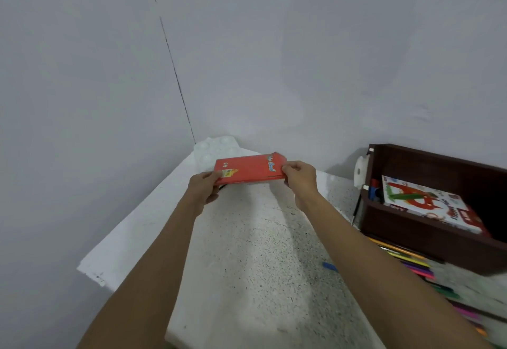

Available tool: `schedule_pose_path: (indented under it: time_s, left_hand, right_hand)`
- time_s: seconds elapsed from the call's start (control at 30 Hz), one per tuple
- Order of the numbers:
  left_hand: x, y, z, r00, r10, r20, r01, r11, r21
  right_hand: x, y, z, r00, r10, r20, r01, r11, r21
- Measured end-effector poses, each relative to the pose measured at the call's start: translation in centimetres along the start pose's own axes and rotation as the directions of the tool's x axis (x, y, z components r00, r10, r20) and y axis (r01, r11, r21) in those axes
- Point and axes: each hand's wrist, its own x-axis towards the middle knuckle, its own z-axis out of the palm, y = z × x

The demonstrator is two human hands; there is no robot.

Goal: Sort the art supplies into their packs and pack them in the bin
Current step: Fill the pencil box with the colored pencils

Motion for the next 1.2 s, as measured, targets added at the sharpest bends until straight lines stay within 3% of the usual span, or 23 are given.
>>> schedule_pose_path:
  time_s: [0.17, 0.33, 0.57, 0.9, 1.07, 1.2]
  left_hand:
    - [-3.5, 0.6, 1.3, 0.994, 0.05, 0.096, -0.044, 0.997, -0.065]
    - [-8.3, 2.9, 3.5, 0.965, 0.165, 0.202, -0.138, 0.98, -0.145]
    - [-13.3, 3.4, 6.1, 0.853, 0.186, 0.487, -0.153, 0.982, -0.107]
    - [-17.1, 0.8, 11.1, 0.708, 0.259, 0.656, -0.387, 0.921, 0.054]
    - [-18.3, -1.2, 12.3, 0.619, 0.324, 0.715, -0.514, 0.856, 0.057]
    - [-18.9, -2.8, 13.1, 0.545, 0.257, 0.798, -0.607, 0.778, 0.164]
  right_hand:
    - [-2.5, -2.3, -4.1, 1.0, 0.025, -0.007, -0.024, 0.996, 0.088]
    - [-6.8, -5.7, -9.3, 0.986, 0.098, 0.138, -0.124, 0.972, 0.198]
    - [-12.4, -7.0, -17.6, 0.996, 0.025, 0.081, -0.041, 0.978, 0.205]
    - [-18.5, -2.3, -26.7, 0.997, -0.069, 0.044, 0.068, 0.997, 0.026]
    - [-22.0, 0.6, -30.2, 0.978, -0.14, 0.155, 0.162, 0.976, -0.144]
    - [-23.7, 3.2, -32.5, 0.967, -0.049, 0.251, 0.141, 0.922, -0.362]
